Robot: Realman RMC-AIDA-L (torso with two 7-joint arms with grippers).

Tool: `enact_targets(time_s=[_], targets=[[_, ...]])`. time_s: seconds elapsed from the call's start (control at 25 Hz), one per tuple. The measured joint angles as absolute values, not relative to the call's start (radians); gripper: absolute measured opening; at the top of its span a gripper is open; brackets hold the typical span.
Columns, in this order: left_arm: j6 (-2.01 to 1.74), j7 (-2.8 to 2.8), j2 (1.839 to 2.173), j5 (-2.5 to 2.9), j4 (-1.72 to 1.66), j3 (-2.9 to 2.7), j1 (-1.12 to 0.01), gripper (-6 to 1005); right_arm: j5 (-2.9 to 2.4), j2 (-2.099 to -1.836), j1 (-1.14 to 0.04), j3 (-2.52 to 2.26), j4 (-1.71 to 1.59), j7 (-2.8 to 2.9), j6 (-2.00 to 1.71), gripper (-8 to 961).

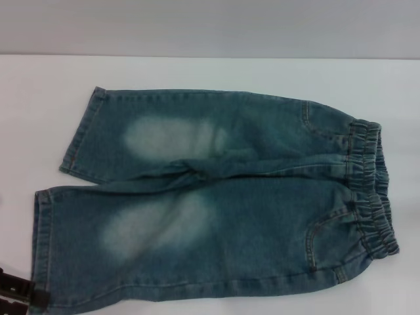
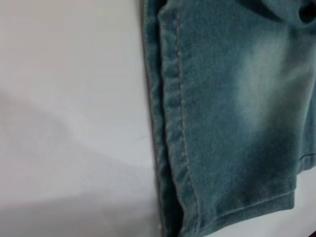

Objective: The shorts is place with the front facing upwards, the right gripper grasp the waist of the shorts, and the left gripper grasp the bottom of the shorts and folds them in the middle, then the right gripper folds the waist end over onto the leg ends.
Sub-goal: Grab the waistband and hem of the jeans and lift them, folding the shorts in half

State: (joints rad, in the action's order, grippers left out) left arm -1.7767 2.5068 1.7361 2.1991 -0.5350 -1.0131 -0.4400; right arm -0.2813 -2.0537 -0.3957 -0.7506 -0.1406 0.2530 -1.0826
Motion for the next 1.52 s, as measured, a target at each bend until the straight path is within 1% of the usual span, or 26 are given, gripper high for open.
enact_targets(time_s=[0.68,1.52], targets=[[-1.766,2.508,1.736,2.211,-0.544,-1.000,-0.443,709,-0.281,-2.048,-0.404,-0.752,-0.141,0.253,-1.081,788],[-1.756,2.507,1.738,2.212,-0.538,-1.005,-0.434,709,-0.281,-2.048,-0.409,-0.752,-0.141,0.253,-1.081,788]])
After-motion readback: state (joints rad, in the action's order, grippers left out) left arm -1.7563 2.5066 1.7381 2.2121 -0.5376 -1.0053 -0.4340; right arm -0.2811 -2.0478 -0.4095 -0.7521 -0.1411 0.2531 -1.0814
